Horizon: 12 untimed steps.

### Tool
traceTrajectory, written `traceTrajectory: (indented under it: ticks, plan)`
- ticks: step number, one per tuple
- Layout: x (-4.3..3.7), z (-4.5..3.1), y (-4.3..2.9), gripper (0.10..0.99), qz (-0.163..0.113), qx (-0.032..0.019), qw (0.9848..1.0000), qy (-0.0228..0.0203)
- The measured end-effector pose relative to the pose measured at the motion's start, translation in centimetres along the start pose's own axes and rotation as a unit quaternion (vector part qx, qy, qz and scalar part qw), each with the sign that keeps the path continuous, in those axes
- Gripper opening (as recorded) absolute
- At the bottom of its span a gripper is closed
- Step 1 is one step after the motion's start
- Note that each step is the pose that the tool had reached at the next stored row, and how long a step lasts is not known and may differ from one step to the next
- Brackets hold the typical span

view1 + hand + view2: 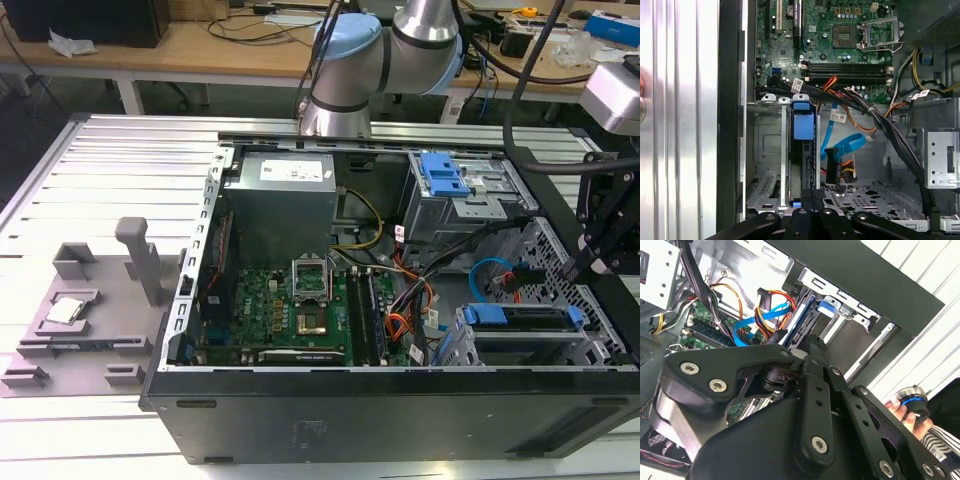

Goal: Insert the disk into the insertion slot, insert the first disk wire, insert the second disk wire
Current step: 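Insert the first disk wire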

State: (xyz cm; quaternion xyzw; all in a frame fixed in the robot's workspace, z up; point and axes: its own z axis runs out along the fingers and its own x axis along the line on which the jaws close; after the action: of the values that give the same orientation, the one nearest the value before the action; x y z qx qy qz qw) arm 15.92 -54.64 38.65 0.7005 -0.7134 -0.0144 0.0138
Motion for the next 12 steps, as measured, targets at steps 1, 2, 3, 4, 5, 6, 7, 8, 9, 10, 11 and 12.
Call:
traceTrajectory:
  ticks: [1, 2, 3, 4, 5, 6, 7, 8, 9, 10, 11, 12]
  plan:
    - [-0.01, 0.01, 0.00, 0.106, 0.000, 0.0000, 1.0000, 0.0000]
    - [-0.01, 0.02, 0.00, 0.106, 0.000, 0.0000, 1.0000, -0.0001]
    - [-0.01, 0.05, -0.01, 0.106, 0.000, 0.0000, 1.0000, 0.0000]
    - [-0.02, 0.10, -0.02, 0.106, 0.000, 0.0000, 1.0000, 0.0000]
    - [-0.01, 0.11, -0.01, 0.106, 0.000, 0.0000, 1.0000, 0.0000]
    - [-0.01, 0.13, -0.02, 0.106, 0.000, 0.0000, 1.0000, 0.0000]
    - [-0.02, 0.15, -0.02, 0.106, 0.000, 0.0000, 1.0000, 0.0000]
    - [-0.01, 0.16, -0.02, 0.106, 0.000, 0.0000, 1.0000, 0.0000]
    - [-0.02, 0.17, -0.03, 0.106, 0.000, 0.0000, 1.0000, 0.0000]
    - [-0.01, 0.19, -0.03, 0.106, 0.000, 0.0000, 1.0000, -0.0001]
    - [-0.01, 0.22, -0.04, 0.106, 0.000, 0.0000, 1.0000, 0.0000]
    - [-0.01, 0.24, -0.05, 0.106, 0.000, 0.0000, 1.0000, -0.0001]
